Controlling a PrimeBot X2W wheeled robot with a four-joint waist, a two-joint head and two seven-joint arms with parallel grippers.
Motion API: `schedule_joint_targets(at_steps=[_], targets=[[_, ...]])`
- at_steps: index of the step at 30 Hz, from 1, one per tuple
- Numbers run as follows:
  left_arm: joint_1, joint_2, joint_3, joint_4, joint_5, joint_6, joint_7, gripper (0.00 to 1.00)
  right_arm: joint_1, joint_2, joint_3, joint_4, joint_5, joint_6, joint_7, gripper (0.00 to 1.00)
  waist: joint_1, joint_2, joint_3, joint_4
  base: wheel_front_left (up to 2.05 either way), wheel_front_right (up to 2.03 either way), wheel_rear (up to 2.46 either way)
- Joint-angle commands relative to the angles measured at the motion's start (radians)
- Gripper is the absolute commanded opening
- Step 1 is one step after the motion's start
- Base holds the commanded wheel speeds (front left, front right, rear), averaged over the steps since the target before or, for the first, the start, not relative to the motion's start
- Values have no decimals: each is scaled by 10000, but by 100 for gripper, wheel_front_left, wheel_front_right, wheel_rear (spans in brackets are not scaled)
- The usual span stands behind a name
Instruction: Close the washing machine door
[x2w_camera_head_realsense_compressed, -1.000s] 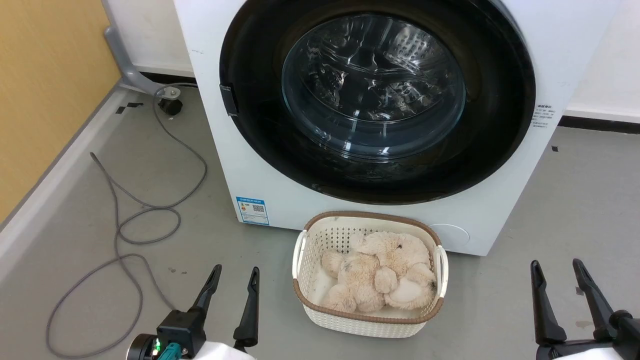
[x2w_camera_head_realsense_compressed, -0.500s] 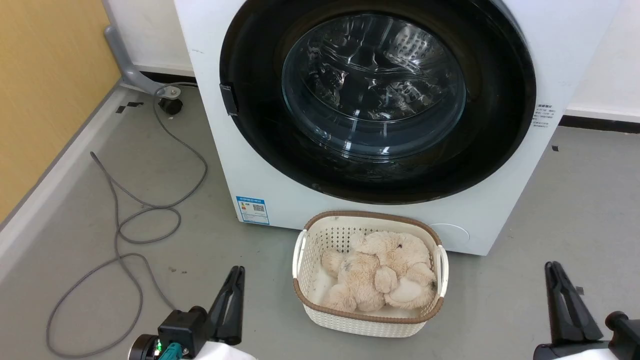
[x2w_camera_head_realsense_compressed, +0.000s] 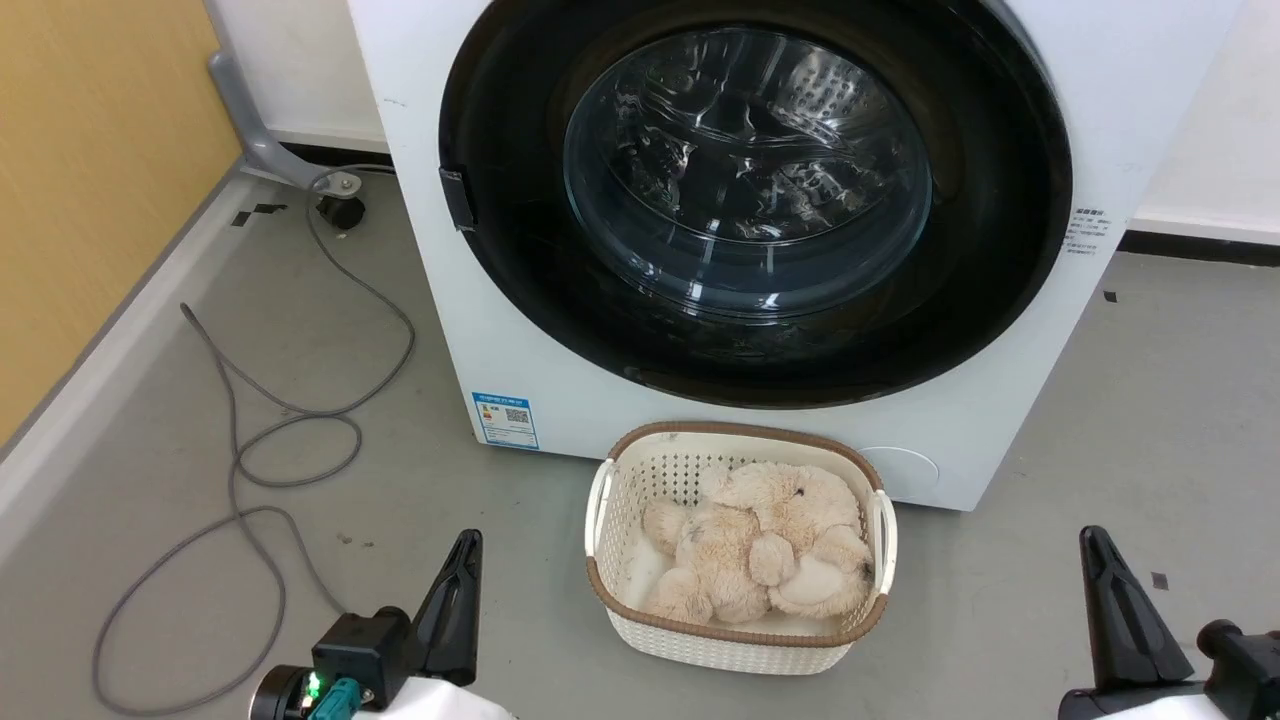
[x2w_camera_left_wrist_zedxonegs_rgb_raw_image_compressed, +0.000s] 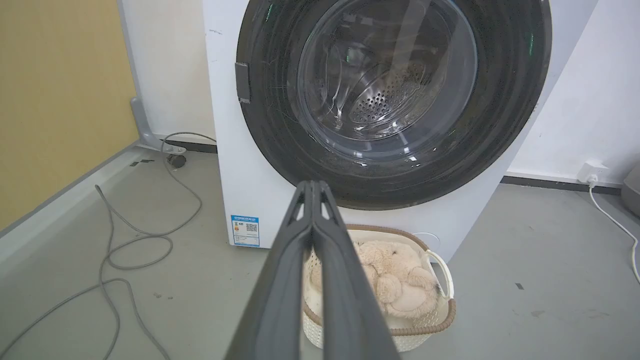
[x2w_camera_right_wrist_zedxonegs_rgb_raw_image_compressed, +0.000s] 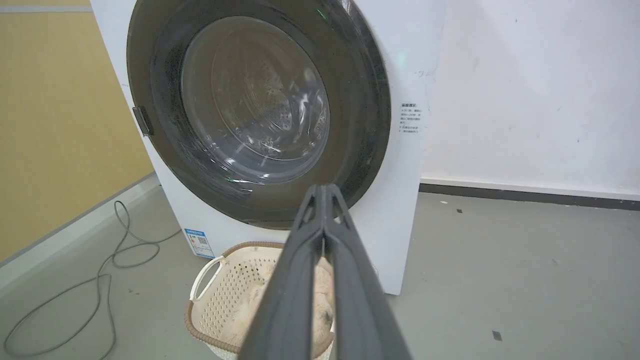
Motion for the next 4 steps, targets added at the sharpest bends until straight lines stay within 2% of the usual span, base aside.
schedule_joint_targets(at_steps=[1, 4], targets=[[-21, 2, 72, -81, 104, 57, 75, 0, -161, 11, 37, 45, -127, -1, 34, 0, 0, 0, 0, -5, 0, 0, 0], [-25, 2, 109, -121, 148, 68, 136, 0, -193, 12, 63, 60, -157, -1, 78, 0, 0, 0, 0, -12, 0, 0, 0]])
